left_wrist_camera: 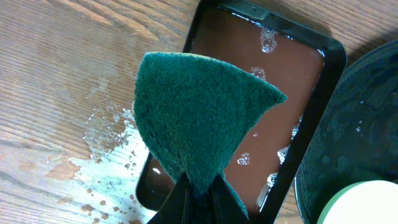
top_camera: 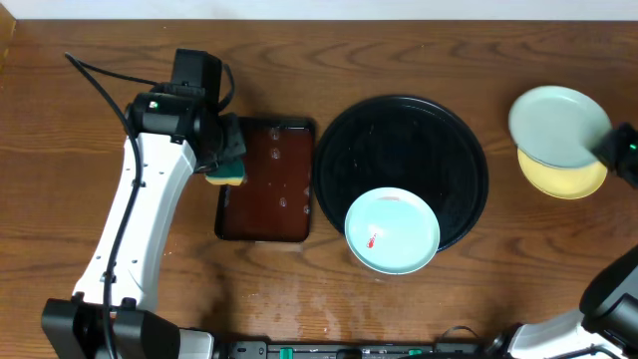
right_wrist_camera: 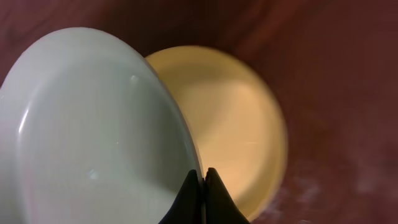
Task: Clean dirty plates on tray and stack at the side
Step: 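Carry the pale green plate right and lower it onto the yellow plate, then release the pale green plate and withdraw the right gripper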
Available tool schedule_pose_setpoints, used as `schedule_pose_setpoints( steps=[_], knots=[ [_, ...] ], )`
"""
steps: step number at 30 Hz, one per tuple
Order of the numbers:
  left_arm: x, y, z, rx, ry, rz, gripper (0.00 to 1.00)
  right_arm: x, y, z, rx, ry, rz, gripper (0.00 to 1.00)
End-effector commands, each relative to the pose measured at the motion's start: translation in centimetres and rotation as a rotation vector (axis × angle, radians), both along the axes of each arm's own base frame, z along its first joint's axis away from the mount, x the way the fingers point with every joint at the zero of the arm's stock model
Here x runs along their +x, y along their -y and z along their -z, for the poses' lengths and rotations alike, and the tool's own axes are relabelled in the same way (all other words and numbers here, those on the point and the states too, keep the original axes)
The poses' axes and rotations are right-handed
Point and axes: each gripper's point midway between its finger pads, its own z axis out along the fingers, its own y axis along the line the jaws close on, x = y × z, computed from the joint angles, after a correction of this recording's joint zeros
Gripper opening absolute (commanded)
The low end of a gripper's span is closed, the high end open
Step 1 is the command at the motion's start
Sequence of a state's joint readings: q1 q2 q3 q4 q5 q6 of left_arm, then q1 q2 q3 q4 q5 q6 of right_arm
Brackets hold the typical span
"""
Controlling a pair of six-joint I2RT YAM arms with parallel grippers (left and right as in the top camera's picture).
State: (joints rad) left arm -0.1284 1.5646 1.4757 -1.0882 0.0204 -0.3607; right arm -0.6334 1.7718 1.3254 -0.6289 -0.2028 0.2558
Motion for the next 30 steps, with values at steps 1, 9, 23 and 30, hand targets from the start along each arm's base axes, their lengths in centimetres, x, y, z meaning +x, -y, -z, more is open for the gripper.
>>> schedule_pose_setpoints(
  steps=[1,9,23,30],
  knots=[
    [0.0,0.0,0.3,0.009,-0.003,0.021,0.08,-1.1,1.5,-0.5,-0.021,-0.004,0.044,0.01],
    [0.0,0.1,0.3,0.011,-0.004,0.028,0.08,-3.4,3.4,1.7,-0.079,-0.077,0.162,0.01],
    [0.0,0.0,0.3,0.011,-0.004,0.028,0.08,-2.1,-0.2,3.4,0.069,0.032,0.073,0.55],
    [0.0,0.1,0.3,0.011,-0.004,0.028,0.08,-2.2,-8.1,-2.0,0.198,-0.007,-0.169,0.57]
  ],
)
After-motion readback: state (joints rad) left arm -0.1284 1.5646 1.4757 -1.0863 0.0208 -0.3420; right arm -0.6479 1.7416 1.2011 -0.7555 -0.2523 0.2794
